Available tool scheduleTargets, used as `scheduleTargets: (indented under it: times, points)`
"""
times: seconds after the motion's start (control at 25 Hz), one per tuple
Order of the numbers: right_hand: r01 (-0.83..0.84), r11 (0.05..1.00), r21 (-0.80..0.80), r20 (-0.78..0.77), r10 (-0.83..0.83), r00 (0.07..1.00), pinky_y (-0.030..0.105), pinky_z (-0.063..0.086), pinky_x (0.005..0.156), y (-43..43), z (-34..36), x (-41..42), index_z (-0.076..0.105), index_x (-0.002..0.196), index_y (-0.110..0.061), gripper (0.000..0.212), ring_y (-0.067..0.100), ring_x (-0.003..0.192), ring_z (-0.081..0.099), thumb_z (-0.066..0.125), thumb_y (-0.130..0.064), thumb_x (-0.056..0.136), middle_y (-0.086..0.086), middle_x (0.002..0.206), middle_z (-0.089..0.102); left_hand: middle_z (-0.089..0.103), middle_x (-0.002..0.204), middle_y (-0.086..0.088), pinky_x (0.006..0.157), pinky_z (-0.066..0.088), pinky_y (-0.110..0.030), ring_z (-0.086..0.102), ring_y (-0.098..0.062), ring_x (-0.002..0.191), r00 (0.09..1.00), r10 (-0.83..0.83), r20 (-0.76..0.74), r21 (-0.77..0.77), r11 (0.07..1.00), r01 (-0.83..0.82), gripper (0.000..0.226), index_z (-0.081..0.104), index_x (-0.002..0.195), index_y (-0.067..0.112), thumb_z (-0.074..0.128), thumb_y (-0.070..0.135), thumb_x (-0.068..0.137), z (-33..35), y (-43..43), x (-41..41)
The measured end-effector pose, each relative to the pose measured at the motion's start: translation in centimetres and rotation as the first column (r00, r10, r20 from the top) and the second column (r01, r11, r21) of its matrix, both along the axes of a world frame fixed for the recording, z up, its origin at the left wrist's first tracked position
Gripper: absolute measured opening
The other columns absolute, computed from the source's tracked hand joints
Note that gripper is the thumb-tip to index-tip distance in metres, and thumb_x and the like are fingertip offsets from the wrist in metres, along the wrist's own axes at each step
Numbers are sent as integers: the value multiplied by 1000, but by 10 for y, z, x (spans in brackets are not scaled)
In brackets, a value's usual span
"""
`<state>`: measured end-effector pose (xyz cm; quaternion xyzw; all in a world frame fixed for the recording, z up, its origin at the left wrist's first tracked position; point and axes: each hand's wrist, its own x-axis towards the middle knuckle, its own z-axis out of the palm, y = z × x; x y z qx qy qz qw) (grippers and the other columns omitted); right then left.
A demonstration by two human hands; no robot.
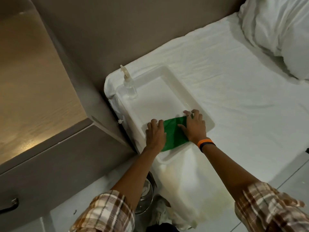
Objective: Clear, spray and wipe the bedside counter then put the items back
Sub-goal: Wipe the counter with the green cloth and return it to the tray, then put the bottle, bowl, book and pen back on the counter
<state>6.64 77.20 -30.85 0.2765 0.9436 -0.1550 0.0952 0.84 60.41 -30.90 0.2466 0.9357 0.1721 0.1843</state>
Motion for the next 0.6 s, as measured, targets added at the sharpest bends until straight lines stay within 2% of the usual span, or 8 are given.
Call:
scheduleTargets:
  times: [0.08,0.16,0.24,0.32,0.44,0.52,0.6]
  points:
    - [-108,984,142,0,110,994,53,37,112,-9,3,3,38,149,-16,71,38,141,33,54,-57,94,17,155,30,34,152,-16,110,38,-43,33,-32,139,993,-83,-81,-43,996,80,58,37,145,12,60,32,96,9,-6,-1]
    - [-135,978,159,-67,147,987,53,25,121,-21,23,0,35,152,-16,76,37,149,25,49,-63,94,16,161,27,33,157,-17,122,25,-49,26,-34,148,957,-162,-240,-62,987,151,61,34,150,11,53,36,98,34,-14,-7]
    - [-139,974,178,-150,167,975,53,16,126,-34,55,-7,32,153,-16,80,35,154,18,45,-67,93,16,164,23,31,160,-17,125,16,-51,22,-34,152,916,-169,-363,-34,985,168,63,31,153,11,48,38,99,72,-23,-13]
    - [-146,964,222,-249,201,948,53,13,126,-49,108,-16,31,154,-16,84,32,155,13,37,-72,91,15,165,21,27,162,-16,126,15,-50,19,-34,153,886,-130,-444,3,989,147,67,27,155,10,48,40,99,129,-35,-19]
    - [-170,950,262,-419,270,867,52,13,127,-85,203,-33,28,154,-16,84,30,157,8,36,-72,92,14,166,17,31,161,-16,125,20,-47,22,-34,152,832,40,-554,175,982,69,66,31,153,9,53,33,96,226,-66,-17]
    - [-208,938,277,-545,332,770,50,13,127,-121,258,-46,29,153,-17,79,28,157,7,39,-68,93,12,166,18,32,160,-14,125,21,-46,19,-31,153,771,154,-618,255,967,12,66,31,153,9,53,29,94,279,-103,-17]
    - [-271,922,276,-633,387,670,50,12,127,-162,296,-62,32,152,-18,77,26,157,9,40,-67,93,10,165,20,29,162,-13,125,20,-48,13,-29,155,708,204,-676,254,967,-36,66,27,155,9,47,33,97,313,-151,-23]
